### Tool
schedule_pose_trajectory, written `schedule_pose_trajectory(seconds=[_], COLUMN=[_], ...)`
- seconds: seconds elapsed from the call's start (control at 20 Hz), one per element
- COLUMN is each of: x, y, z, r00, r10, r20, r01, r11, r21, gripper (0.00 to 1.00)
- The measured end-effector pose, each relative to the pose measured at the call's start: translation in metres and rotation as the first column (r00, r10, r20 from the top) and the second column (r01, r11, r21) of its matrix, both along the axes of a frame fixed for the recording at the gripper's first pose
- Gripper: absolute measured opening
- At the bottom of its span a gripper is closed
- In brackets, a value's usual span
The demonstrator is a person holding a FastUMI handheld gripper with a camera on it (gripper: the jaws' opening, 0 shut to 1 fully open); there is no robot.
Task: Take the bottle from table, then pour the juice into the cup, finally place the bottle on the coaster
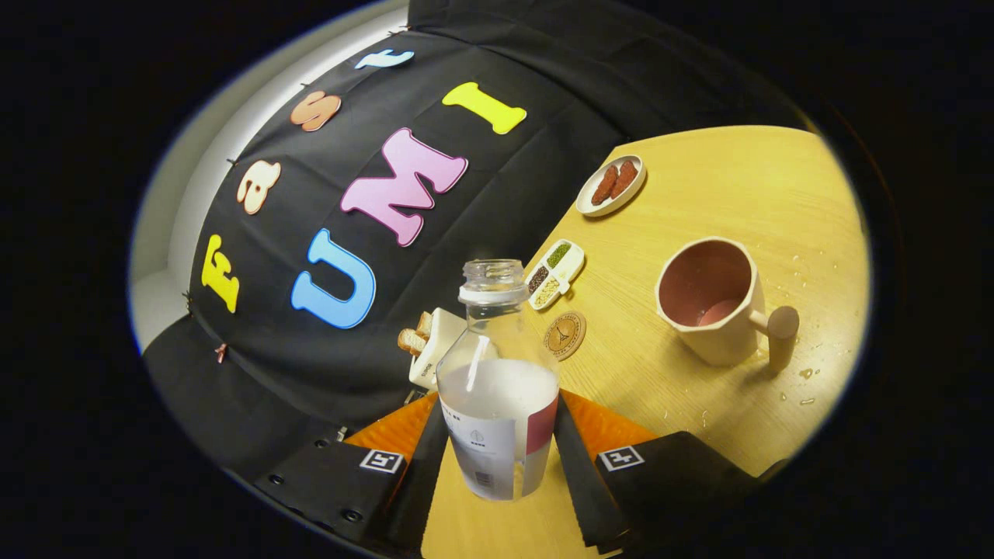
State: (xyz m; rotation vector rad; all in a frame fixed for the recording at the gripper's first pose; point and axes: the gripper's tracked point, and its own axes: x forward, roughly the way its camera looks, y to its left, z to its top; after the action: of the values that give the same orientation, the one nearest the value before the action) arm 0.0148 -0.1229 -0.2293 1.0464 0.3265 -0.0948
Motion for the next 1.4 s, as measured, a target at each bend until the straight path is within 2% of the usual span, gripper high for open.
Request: schedule_pose_trajectory(seconds=[0.4, 0.6, 0.85, 1.4], x=[-0.003, -0.004, -0.003, 0.001], y=[-0.01, -0.023, -0.029, -0.035], z=[-0.003, -0.006, -0.015, -0.018], r00=[0.999, 0.997, 0.994, 0.988], r10=[-0.034, -0.075, -0.097, -0.135], r20=[-0.003, -0.014, -0.045, -0.078], r01=[0.033, 0.076, 0.107, 0.156], r11=[0.978, 0.962, 0.918, 0.822], r21=[0.204, 0.263, 0.381, 0.547], gripper=[0.76, 0.76, 0.75, 0.75])
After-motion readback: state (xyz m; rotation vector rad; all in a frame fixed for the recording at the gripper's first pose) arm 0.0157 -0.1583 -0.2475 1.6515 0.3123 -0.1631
